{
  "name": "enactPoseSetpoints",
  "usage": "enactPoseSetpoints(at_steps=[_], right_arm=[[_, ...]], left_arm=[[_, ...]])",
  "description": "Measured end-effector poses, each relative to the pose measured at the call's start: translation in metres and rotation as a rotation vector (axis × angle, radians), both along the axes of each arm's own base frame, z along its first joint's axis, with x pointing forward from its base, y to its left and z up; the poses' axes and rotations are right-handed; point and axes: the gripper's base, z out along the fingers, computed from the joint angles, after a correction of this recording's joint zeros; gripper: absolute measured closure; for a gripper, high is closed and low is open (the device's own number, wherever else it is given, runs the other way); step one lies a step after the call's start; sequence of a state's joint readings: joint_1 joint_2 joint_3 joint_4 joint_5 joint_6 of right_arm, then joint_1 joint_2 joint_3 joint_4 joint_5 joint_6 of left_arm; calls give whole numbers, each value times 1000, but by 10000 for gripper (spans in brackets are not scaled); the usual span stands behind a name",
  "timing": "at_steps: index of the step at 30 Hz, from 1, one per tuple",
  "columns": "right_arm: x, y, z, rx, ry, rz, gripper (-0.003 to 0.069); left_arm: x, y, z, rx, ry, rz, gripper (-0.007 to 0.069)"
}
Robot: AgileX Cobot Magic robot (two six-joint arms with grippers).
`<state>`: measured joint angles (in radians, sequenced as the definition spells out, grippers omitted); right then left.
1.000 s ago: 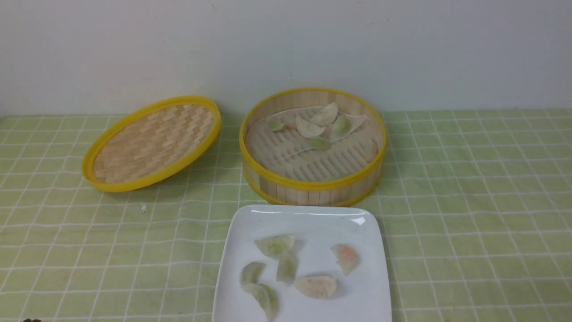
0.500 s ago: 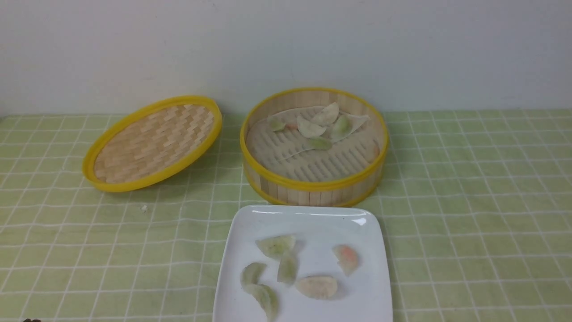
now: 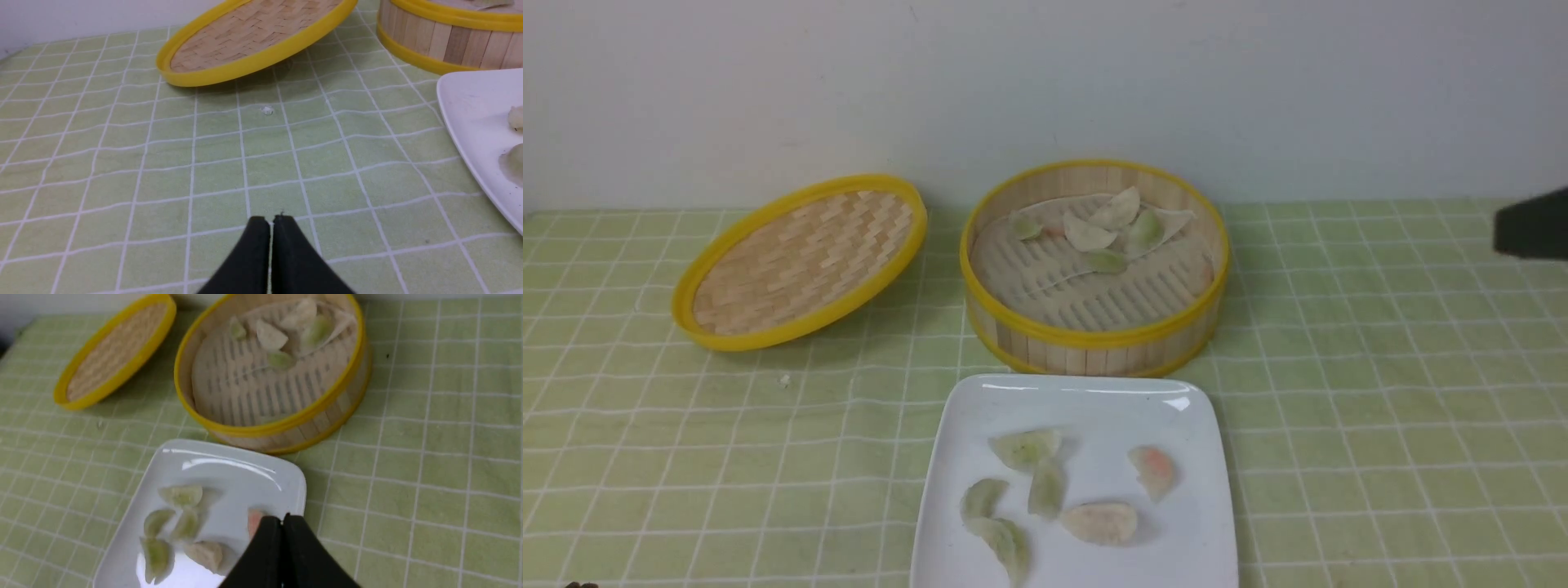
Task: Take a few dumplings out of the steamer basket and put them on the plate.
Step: Use the right arm to grab a dumpling from inside the steamer
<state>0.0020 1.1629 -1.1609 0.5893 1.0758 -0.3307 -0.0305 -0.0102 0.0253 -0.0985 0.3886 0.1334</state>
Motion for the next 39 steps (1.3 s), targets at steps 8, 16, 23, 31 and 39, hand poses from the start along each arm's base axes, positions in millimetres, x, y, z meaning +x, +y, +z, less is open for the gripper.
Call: enactPoseSetpoints(at_steps=[8, 16, 23, 31, 39], right_arm=[[84, 52, -15, -143, 125, 111, 669], [149, 113, -49, -330, 174, 101, 655], [200, 157, -100, -507, 157, 52, 543], [229, 173, -167, -597, 218, 66, 287], [239, 172, -198, -665, 219, 18, 123]], left_arm=[[0, 0, 0, 0, 0, 0, 631], [0, 0, 0, -2, 0, 1, 631], [0, 0, 0, -2, 0, 1, 631], [0, 0, 0, -2, 0, 1, 631], [0, 0, 0, -2, 0, 1, 631]])
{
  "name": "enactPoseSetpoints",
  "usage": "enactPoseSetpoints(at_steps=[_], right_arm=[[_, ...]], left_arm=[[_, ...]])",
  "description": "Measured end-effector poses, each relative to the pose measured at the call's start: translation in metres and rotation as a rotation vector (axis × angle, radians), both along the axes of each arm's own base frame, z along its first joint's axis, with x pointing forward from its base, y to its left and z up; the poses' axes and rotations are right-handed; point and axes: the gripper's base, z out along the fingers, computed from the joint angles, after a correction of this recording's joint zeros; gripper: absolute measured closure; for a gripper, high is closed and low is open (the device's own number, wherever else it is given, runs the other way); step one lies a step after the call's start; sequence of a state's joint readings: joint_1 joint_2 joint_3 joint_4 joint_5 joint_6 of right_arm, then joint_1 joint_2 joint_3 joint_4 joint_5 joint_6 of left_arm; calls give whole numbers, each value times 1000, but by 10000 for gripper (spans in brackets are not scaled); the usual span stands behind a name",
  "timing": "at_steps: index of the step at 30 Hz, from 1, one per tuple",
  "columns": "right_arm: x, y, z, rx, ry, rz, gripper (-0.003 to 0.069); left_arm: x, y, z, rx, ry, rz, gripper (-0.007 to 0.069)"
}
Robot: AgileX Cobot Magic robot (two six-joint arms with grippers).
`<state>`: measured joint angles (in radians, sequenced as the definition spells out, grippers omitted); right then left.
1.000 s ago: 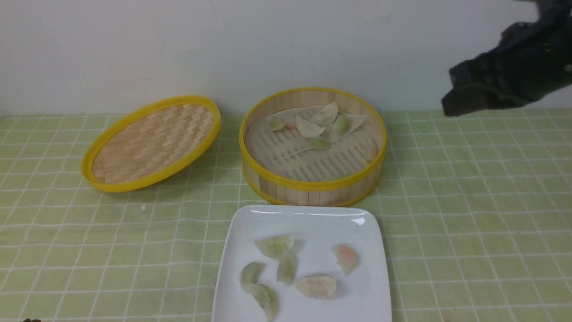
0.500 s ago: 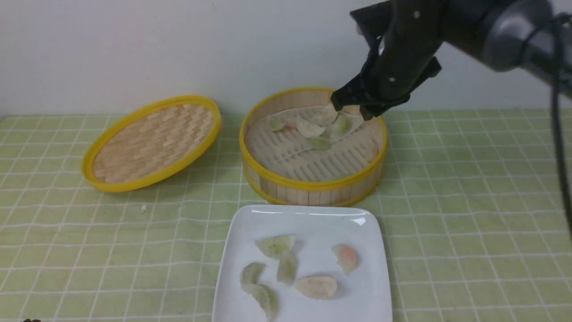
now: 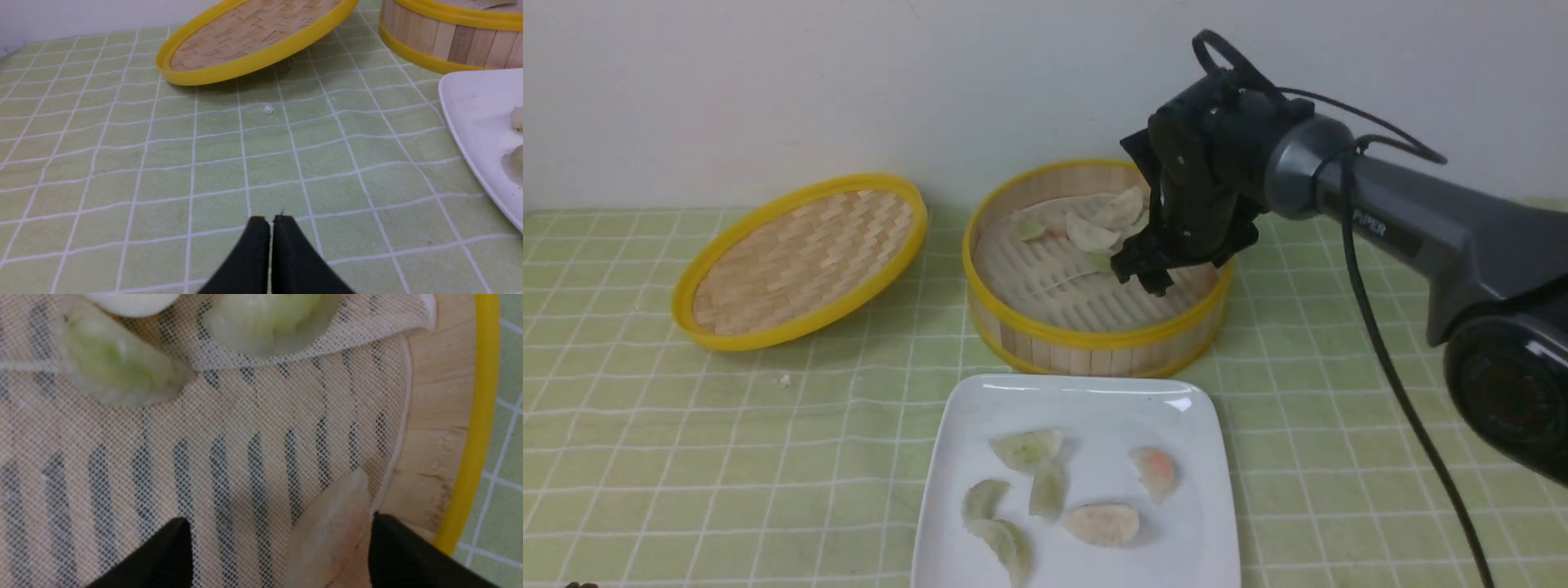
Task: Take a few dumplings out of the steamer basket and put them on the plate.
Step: Use the right arm to grab a dumpling from inside the steamer
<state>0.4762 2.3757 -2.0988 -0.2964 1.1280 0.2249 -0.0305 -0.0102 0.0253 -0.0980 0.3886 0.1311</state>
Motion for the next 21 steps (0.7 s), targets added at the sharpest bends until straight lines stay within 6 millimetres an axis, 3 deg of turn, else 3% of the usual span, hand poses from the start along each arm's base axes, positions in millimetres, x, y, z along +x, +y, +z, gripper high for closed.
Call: enactPoseSetpoints(at_steps=[10, 21], right_arm=[[2, 6, -10, 51, 15, 13, 114], [-2, 24, 10, 224, 30, 81, 113]], left_arm=[[0, 0, 0, 0, 0, 0, 631], [0, 0, 0, 0, 0, 0, 631]])
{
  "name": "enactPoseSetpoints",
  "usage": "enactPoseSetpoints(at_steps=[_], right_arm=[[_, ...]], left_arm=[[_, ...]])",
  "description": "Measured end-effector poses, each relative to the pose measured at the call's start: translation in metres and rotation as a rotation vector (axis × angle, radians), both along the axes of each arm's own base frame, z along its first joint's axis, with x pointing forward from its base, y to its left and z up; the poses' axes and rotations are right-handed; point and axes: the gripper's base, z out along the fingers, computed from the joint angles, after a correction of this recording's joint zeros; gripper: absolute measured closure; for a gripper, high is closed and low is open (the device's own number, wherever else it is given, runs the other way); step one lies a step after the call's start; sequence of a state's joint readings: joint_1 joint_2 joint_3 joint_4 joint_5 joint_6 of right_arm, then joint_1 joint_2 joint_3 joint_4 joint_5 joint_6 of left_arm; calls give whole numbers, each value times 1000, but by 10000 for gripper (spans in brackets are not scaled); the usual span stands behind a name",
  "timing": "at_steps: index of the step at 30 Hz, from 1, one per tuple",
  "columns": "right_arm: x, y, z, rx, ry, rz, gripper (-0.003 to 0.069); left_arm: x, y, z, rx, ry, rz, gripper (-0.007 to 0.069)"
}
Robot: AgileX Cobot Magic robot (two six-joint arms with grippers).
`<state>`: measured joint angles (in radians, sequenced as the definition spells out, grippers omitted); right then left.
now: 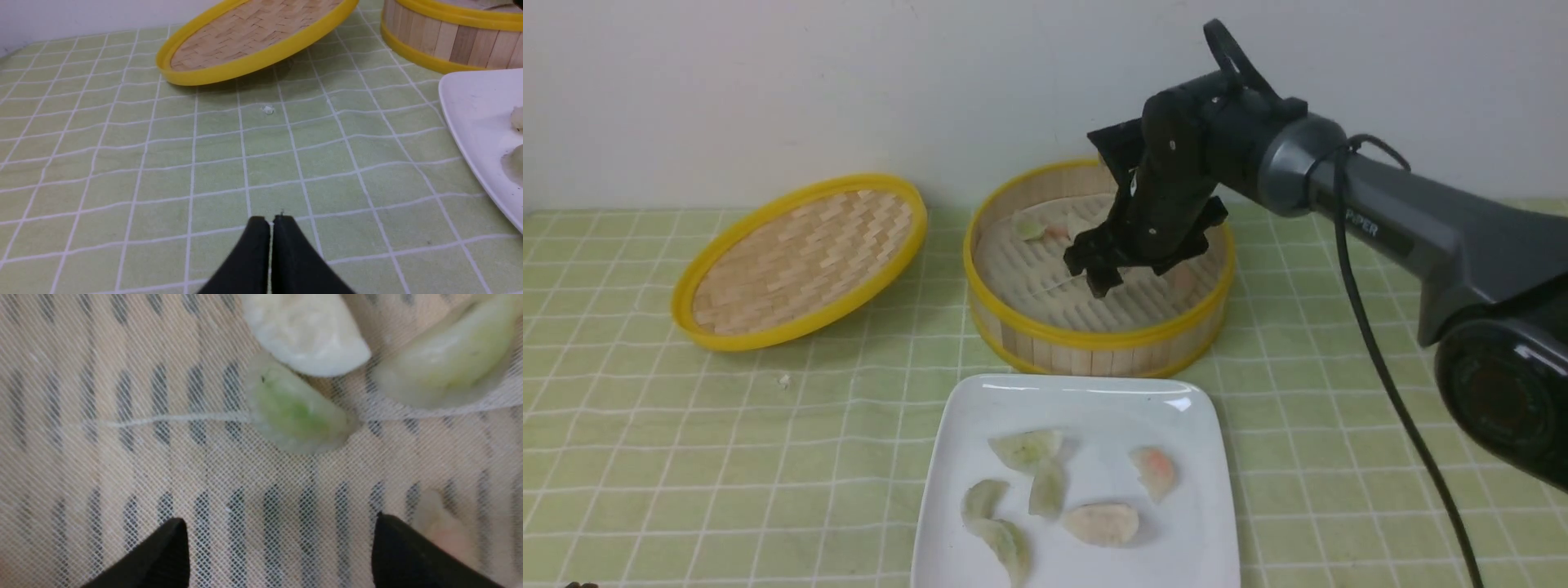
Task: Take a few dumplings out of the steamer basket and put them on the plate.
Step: Use the right arm to grab a dumpling from inside the steamer
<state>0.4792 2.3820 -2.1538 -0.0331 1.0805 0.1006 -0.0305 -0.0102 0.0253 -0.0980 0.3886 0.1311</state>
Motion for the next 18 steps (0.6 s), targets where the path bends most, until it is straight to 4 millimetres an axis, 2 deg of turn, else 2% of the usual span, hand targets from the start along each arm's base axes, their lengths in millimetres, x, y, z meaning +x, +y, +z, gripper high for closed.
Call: enactPoseSetpoints(at_steps=[3, 10, 14, 18], right_arm=[[1, -4, 12, -34, -23, -14, 113], [3, -14, 13, -117, -37, -88, 113], [4, -15, 1, -138, -10, -100, 113], [5, -14, -21, -163, 37, -102, 120]], left_arm=[[0, 0, 0, 0, 0, 0, 631], [0, 0, 0, -1, 0, 0, 631], [0, 0, 0, -1, 0, 0, 631], [0, 0, 0, -1, 0, 0, 631]])
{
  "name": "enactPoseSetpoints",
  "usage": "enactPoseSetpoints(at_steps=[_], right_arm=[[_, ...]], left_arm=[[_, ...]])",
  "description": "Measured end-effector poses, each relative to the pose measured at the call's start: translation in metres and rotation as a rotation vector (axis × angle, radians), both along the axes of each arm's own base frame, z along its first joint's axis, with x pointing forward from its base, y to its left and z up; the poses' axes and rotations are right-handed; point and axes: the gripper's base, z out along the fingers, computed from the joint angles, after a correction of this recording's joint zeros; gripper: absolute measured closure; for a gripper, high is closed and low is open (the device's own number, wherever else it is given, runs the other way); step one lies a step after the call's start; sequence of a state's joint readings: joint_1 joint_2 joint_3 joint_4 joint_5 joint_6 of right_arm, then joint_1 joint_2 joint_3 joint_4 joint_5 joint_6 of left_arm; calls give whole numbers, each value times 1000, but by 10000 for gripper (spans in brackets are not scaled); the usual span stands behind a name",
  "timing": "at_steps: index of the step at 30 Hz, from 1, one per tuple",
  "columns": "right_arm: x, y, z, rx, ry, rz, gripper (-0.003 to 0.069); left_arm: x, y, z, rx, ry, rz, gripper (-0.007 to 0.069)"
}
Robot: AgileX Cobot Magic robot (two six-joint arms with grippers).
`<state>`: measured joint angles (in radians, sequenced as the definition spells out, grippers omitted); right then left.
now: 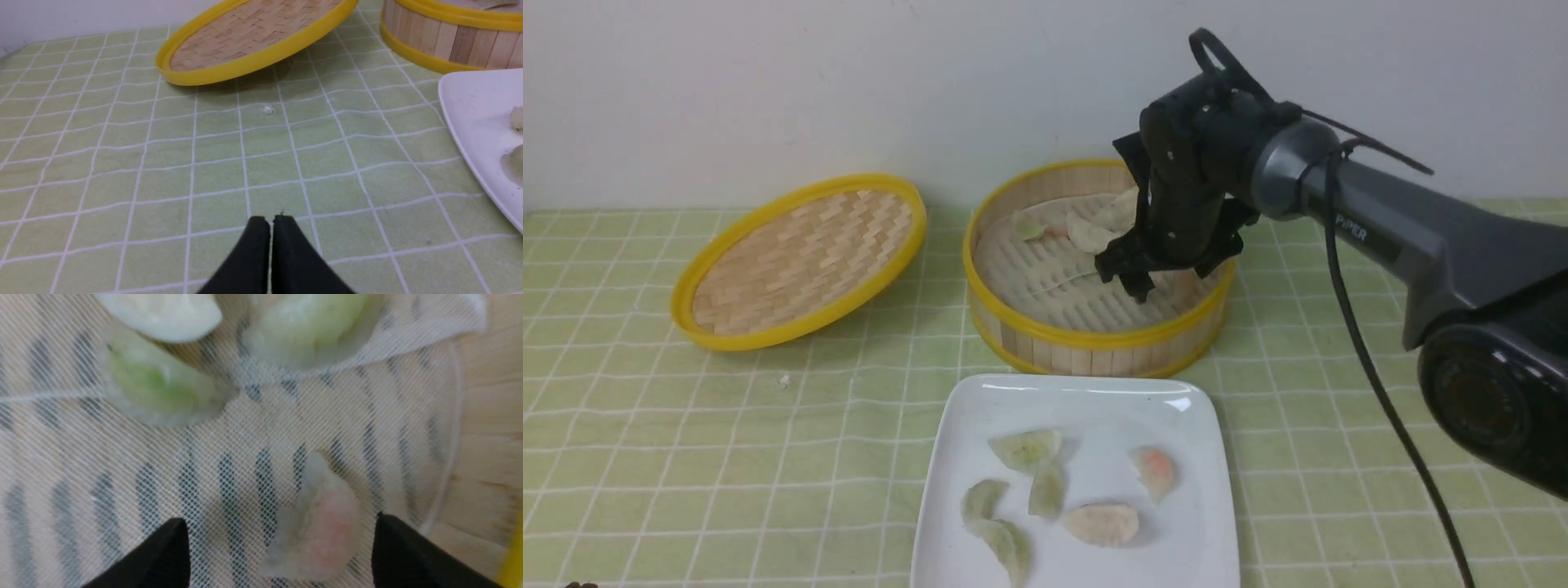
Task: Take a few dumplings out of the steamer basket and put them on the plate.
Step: Use the right arm to grab a dumpling from inside the steamer, then use the right arm to put the dumpling into the plate
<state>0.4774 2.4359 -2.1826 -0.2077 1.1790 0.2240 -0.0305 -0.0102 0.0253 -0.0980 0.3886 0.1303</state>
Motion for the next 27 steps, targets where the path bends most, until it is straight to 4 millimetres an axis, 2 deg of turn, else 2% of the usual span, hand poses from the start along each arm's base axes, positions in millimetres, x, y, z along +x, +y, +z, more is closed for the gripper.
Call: enactPoseSetpoints(at_steps=[3, 4, 5, 7, 9, 12, 16, 19, 22, 24, 27], right_arm=[[0, 1, -3, 6, 9, -5, 181], [0, 1, -3, 2, 8, -4, 246], [0, 1, -3, 6, 9, -6, 282], [0, 1, -1, 12, 8, -10, 445], [-1, 0, 7, 19, -4, -10, 519], [-3, -1, 20, 28, -16, -13, 497], [-14, -5, 62, 64, -50, -19, 496], [-23, -4, 87, 119, -64, 11, 496], [-44, 3, 109, 227, -26, 73, 496], [-60, 10, 114, 268, 11, 106, 496], [-95, 27, 108, 279, 103, 187, 496]], left_arm=[[0, 0, 0, 0, 0, 0, 631], [0, 0, 0, 0, 0, 0, 631], [0, 0, 0, 0, 0, 0, 631], [0, 0, 0, 0, 0, 0, 631], [0, 0, 0, 0, 0, 0, 631], [0, 0, 0, 0, 0, 0, 631], [0, 0, 0, 0, 0, 0, 631], [0, 0, 0, 0, 0, 0, 631], [0, 0, 0, 0, 0, 0, 631], [0, 0, 0, 0, 0, 0, 631], [0, 0, 0, 0, 0, 0, 631]])
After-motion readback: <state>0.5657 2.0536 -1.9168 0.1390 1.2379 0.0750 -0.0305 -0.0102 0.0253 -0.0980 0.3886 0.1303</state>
